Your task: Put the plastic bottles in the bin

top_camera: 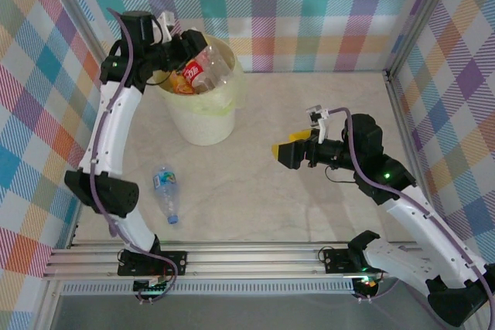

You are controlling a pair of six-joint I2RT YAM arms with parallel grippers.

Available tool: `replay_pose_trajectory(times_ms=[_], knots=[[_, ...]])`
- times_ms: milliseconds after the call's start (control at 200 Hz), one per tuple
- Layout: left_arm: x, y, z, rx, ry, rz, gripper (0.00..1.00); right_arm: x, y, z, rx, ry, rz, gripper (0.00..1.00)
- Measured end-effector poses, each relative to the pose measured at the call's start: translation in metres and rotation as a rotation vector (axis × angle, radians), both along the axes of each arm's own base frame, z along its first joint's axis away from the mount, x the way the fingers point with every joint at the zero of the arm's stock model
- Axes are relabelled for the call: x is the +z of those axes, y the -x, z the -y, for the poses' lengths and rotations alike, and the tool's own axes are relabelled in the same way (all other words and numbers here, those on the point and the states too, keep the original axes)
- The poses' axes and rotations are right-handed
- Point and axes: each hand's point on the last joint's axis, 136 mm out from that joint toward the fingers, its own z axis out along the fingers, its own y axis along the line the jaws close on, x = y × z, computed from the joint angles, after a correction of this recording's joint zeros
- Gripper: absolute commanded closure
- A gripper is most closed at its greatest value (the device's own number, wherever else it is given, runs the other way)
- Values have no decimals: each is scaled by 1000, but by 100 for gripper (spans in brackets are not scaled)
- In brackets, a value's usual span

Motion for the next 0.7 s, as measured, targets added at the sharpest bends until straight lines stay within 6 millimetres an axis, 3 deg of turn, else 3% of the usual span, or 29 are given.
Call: replay_pose_trajectory(times_ms=[125,315,535,700], knots=[[-6,-31,-13,34,-2,-10,46,3,0,3,-13,1,19,0],[-16,-58,-24,56,2,-34,46,5,-1,4,-21,4,34,0],[-51,-72,-21,40,0,-117,44,5,-3,5,-35,10,40,0],[-51,-72,-19,27,-9,-107,41,4,-4,6,-37,12,40,0]])
